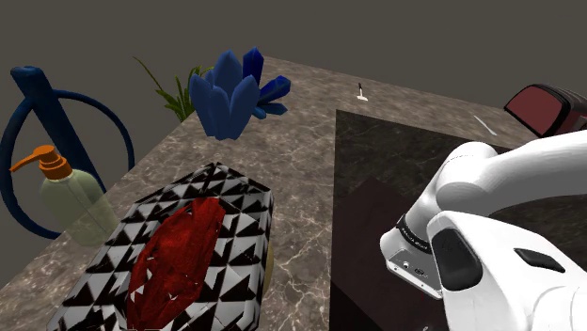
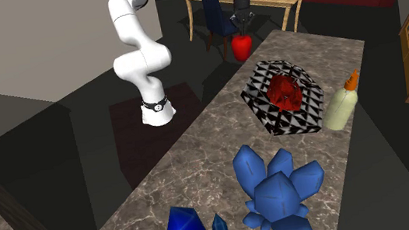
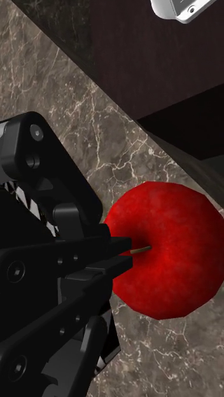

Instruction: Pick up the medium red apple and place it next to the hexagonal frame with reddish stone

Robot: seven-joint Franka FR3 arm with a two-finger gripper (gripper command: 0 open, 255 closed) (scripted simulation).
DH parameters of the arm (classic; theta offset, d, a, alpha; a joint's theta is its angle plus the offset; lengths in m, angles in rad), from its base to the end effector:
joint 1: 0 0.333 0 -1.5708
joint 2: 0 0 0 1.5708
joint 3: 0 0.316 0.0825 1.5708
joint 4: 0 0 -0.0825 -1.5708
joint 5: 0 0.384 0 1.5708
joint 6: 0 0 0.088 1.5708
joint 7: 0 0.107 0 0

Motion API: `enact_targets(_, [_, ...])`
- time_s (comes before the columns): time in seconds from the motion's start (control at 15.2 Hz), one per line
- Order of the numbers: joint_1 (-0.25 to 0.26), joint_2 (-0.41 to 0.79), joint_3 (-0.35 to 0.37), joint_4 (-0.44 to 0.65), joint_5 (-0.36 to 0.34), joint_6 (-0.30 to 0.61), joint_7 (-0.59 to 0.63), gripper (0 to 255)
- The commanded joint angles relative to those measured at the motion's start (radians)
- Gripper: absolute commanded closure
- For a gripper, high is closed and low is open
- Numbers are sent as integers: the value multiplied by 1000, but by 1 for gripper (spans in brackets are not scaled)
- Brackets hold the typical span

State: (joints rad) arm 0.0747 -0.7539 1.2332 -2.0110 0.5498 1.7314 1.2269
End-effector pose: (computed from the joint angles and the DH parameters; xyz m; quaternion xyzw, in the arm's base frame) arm -0.0209 0.5119 0.5030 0.9954 -0.0494 0.0823 0.0054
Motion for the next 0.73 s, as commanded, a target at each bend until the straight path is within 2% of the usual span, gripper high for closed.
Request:
enact_targets(0.0, [3,-5,11,-25,10,23,-2,255])
enact_targets(0.66, [-9,-18,91,-119,61,137,-11,255])
